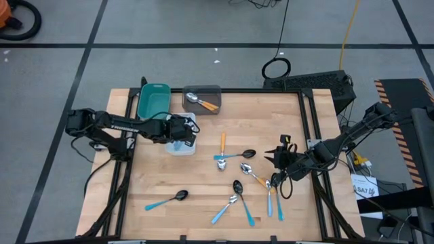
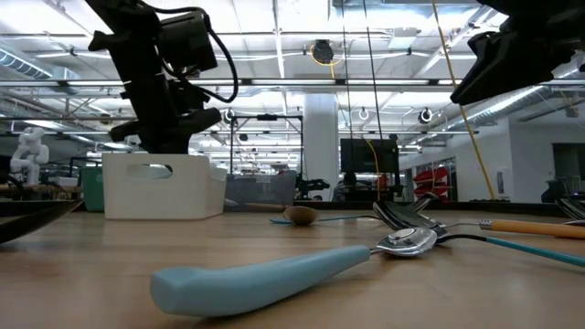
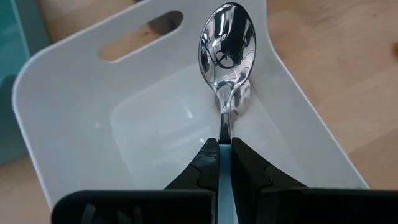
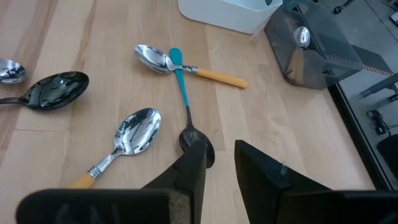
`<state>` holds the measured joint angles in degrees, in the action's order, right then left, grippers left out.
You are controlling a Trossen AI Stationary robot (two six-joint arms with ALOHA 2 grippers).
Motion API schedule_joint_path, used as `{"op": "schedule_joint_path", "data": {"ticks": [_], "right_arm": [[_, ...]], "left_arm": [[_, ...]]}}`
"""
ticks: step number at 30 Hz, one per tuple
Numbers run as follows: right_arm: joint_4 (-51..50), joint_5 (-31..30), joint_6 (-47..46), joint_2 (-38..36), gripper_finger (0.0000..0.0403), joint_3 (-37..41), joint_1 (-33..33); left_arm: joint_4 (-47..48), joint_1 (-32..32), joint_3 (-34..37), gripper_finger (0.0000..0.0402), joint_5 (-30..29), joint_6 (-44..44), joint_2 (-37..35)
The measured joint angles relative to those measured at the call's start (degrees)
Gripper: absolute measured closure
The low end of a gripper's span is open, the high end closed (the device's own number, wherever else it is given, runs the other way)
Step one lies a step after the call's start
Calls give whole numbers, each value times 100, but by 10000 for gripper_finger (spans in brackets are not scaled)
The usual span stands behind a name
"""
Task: Sort silverware by color (type)
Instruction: Put the top light blue spoon into the white bin
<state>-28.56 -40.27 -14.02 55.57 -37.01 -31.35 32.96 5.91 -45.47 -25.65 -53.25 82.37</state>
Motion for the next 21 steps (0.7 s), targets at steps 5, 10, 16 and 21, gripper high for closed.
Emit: {"op": "schedule_joint_path", "data": {"ticks": [5, 10, 16, 21], "right_arm": [[0, -7, 17, 0, 321, 0, 0], [0, -10, 25, 2, 321, 0, 2], [0, -11, 31, 2, 321, 0, 2], [2, -11, 19, 2, 321, 0, 2]], "left_arm": [[-18, 2, 0, 387, 44, -10, 183], [-50, 0, -2, 387, 183, -51, 366], [-14, 2, -4, 367, 186, -87, 481], [-25, 2, -4, 364, 249, -94, 479]]}}
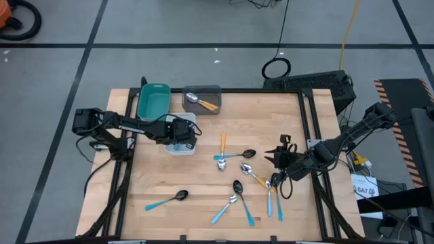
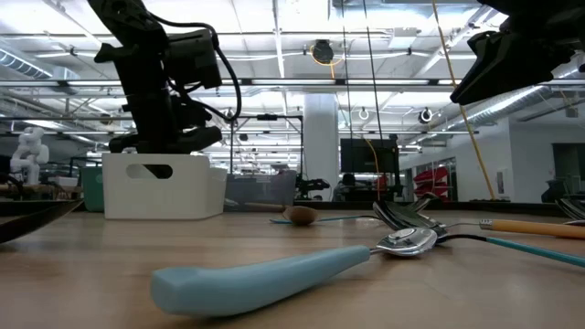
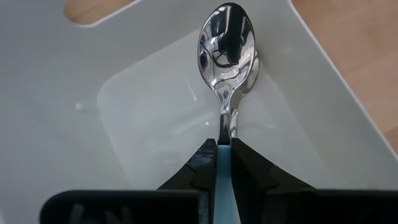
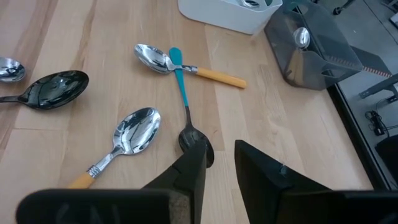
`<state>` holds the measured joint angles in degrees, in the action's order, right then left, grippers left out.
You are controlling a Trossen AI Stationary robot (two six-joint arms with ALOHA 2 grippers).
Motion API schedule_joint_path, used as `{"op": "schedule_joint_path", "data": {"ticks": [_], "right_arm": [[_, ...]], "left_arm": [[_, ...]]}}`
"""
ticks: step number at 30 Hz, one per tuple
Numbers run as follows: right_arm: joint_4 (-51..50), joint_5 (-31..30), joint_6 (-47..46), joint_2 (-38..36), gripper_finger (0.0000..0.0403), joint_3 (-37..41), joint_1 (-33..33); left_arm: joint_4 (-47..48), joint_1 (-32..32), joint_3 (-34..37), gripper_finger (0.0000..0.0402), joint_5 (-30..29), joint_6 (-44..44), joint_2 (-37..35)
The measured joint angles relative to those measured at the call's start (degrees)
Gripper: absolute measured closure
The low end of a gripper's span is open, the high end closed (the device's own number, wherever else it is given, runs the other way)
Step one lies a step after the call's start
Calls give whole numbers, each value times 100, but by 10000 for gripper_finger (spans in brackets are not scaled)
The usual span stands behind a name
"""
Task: Sort silverware by color (type)
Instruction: Put the top light blue spoon into the white bin
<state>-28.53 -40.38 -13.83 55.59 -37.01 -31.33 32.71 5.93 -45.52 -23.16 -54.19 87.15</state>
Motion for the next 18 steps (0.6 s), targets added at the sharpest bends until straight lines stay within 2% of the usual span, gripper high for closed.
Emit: {"op": "schedule_joint_path", "data": {"ticks": [18], "right_arm": [[0, 0, -1, 0, 321, 0, 0]], "left_arm": [[0, -4, 0, 360, 63, 21, 0]]}}
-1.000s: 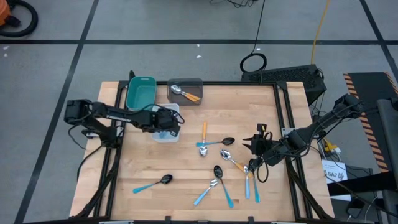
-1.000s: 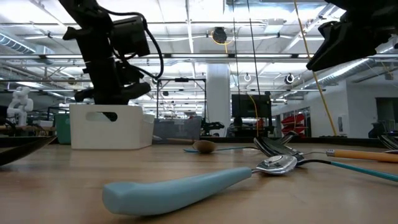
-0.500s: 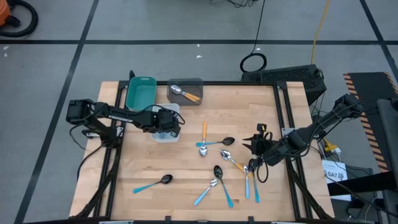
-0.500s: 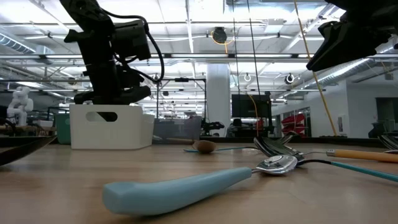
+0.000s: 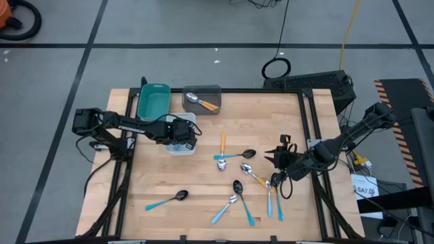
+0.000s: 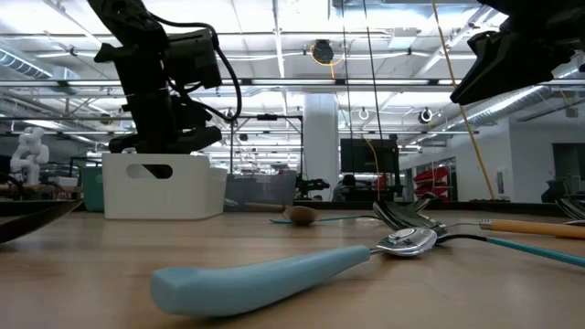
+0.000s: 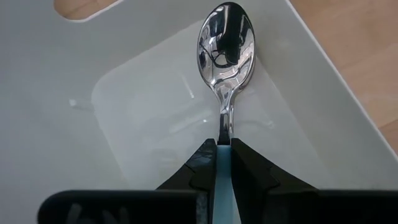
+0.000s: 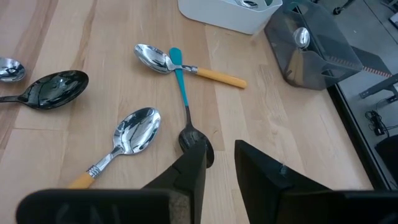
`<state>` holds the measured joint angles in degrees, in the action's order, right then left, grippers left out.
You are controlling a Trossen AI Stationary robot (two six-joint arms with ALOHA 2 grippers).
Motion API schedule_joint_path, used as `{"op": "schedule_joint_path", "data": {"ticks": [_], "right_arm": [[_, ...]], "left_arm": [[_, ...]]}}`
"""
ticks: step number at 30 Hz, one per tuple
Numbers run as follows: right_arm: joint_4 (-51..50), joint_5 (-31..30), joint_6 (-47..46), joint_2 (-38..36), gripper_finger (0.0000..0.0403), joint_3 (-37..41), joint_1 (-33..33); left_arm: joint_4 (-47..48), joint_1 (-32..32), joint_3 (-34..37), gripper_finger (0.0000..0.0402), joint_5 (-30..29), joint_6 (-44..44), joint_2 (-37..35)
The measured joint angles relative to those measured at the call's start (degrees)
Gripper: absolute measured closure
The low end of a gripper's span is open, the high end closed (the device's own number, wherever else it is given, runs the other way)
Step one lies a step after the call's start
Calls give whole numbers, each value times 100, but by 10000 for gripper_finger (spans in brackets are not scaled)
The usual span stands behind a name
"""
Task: Sort silverware by color (type)
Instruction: Put the top light blue spoon into the white bin
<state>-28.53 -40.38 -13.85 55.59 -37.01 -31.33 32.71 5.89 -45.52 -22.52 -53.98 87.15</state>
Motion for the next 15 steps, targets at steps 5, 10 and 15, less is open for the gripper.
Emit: {"op": "schedule_joint_path", "data": {"ticks": [5, 10, 15], "right_arm": [[0, 0, 0, 0, 321, 0, 0], [0, 2, -2, 0, 321, 0, -1], [0, 7, -2, 0, 321, 0, 0]], "left_arm": [[0, -41, 0, 360, -6, -55, 0], [0, -44, 0, 360, -29, -80, 0], [0, -44, 2, 360, -44, -97, 0]]}}
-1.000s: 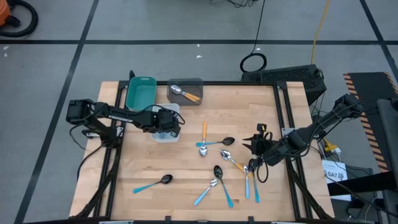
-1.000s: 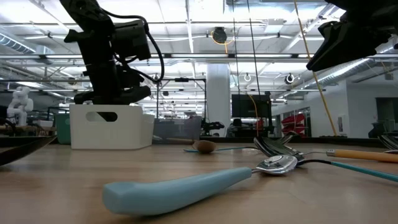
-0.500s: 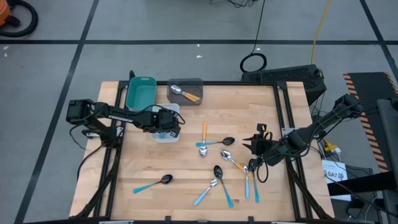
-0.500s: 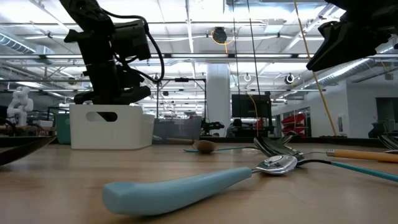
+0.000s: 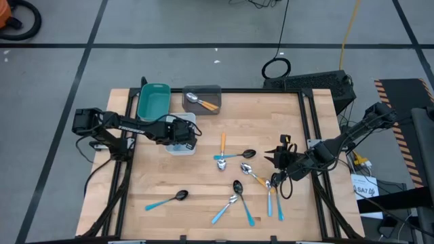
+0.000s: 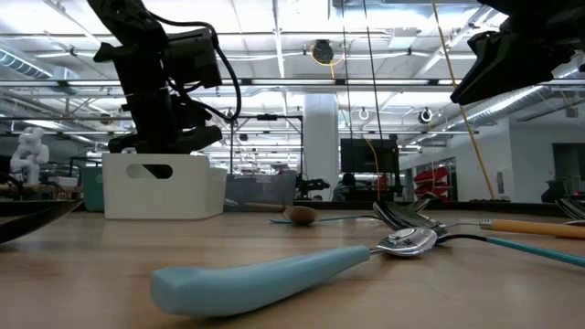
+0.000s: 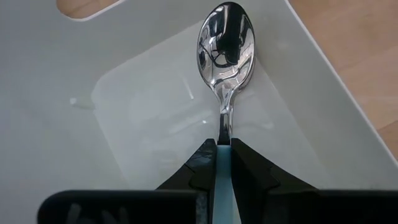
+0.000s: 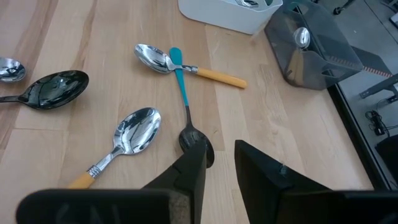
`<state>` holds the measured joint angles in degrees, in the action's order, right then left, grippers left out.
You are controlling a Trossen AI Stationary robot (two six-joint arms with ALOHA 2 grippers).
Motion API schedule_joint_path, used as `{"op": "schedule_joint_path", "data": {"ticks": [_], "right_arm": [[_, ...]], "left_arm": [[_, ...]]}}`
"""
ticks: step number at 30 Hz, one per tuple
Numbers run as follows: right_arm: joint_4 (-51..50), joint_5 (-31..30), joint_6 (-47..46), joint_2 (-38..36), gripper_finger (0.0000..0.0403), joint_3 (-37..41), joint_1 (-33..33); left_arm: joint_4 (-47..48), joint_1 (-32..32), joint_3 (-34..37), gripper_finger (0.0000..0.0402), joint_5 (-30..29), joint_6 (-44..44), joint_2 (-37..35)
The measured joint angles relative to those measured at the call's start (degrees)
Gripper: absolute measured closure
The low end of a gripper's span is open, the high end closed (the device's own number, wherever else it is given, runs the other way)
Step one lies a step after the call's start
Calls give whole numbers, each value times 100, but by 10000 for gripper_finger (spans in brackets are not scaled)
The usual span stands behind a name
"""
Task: Sort silverware by color (type)
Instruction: Put the top light blue spoon into the white bin
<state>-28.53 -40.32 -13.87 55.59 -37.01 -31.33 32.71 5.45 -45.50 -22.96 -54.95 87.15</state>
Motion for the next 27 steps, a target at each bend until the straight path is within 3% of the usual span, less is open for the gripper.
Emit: {"op": "schedule_joint_path", "data": {"ticks": [27], "right_arm": [[-41, 13, -40, -2, 321, 0, 0]], "left_arm": [[-398, 9, -2, 357, 7, 255, 245]]}}
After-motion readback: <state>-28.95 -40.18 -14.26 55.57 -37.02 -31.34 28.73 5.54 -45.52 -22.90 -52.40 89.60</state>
